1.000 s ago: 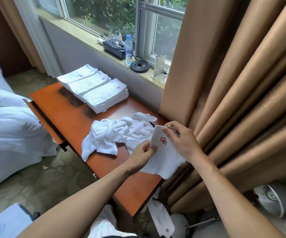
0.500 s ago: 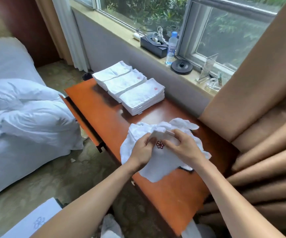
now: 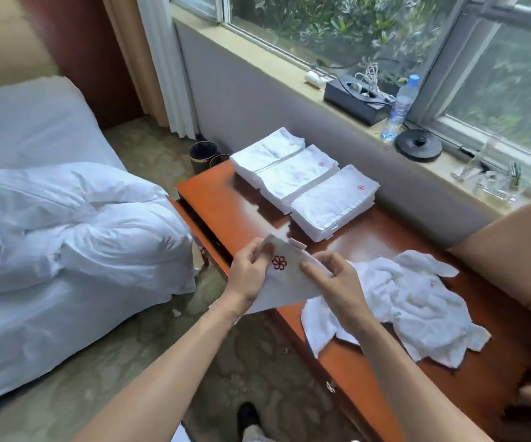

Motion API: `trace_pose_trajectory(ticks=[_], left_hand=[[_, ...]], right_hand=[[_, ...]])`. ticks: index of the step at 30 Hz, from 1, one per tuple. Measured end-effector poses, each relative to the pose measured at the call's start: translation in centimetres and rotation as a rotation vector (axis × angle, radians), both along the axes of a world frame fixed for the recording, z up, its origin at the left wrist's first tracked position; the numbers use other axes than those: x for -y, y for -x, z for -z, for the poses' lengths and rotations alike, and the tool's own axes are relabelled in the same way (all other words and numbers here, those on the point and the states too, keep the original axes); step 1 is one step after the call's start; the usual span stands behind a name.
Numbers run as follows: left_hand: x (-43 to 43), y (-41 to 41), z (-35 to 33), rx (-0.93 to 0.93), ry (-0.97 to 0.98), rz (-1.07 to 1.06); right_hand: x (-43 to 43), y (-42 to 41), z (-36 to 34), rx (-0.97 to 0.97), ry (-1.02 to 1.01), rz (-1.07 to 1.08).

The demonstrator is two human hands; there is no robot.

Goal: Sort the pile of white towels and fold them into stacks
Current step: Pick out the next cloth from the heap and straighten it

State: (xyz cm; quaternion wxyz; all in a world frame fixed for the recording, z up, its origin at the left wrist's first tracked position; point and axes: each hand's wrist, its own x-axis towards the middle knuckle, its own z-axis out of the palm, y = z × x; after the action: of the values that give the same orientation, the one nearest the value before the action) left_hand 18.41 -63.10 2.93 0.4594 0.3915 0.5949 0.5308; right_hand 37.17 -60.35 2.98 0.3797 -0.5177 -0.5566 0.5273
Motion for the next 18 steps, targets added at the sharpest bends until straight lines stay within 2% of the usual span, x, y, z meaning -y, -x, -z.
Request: trace_pose_trajectory(ticks=[3,6,15,18], left_hand=[[-1.8,2.7,-1.4,0.046,-0.024,-0.039],[-2.2,4.3,-1.1,0.042,-0.013,-0.044],[-9.1,10.1,0.3,-0.098,0.032,-0.033],[-12.9,11.3,1.3,-0.094,0.045,-0.028]], right_hand=[[-1.3,2.7,-0.7,-0.096,0.104,-0.005],[-2.2,4.6,-0.1,-0.082,0.170,-0.035],[-9.5,9.2,1.8,-0.190,0.124,0.033],[-12.8,10.4,3.6,-0.223,0.183,-0.009]])
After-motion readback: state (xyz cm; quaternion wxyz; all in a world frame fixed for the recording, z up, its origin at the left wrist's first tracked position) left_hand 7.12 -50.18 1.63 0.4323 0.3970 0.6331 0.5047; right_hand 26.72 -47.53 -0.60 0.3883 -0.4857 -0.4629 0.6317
